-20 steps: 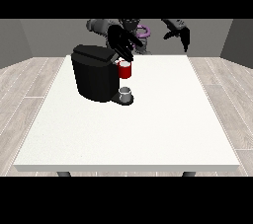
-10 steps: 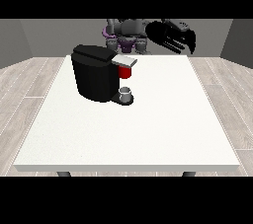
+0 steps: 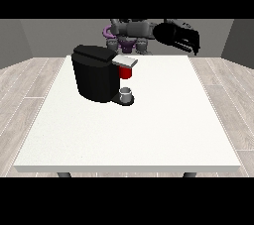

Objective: Insert the coffee pod into the coffee machine and close the lid

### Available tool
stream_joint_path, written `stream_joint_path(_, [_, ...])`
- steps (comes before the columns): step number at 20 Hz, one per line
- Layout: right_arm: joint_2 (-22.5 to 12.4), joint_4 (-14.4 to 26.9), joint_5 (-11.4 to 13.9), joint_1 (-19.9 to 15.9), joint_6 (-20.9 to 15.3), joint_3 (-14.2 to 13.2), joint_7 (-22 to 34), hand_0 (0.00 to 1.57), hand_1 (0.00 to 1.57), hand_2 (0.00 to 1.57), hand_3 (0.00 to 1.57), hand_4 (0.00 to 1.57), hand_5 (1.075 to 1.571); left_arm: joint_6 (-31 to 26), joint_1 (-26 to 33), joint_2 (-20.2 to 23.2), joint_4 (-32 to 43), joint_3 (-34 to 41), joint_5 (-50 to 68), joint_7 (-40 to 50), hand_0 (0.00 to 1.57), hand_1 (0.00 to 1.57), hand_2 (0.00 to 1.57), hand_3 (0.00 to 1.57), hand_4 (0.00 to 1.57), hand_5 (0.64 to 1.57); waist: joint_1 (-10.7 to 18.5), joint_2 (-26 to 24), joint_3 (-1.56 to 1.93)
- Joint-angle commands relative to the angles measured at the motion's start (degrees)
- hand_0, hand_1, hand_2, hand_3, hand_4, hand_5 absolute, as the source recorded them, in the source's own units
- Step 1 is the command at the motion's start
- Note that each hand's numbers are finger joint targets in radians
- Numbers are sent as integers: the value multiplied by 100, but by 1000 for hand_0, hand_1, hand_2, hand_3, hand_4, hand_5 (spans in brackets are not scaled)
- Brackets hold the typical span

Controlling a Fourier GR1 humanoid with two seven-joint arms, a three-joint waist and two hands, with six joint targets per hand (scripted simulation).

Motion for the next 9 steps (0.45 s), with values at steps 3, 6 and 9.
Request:
stream_joint_path(3, [578, -34, -26, 11, 18, 316, -525, 0, 0, 0, 0, 0, 1571, -51, 328, 182, 211, 176, 19, -330, 0, 0, 0, 0, 322, 1571, -453, -238, -5])
stream_joint_path(6, [1257, -327, -107, 800, -6, 673, -974, 0, 0, 0, 0, 181, 1571, 41, 759, 121, 307, 274, 79, -247, 0, 0, 0, 0, 258, 1571, -892, -766, -2])
stream_joint_path(9, [1399, -307, -146, 972, 153, 818, -1020, 0, 0, 0, 0, 259, 1571, 172, 1216, 66, 507, 249, -100, -799, 0, 0, 0, 0, 266, 1571, -1264, -850, -4])
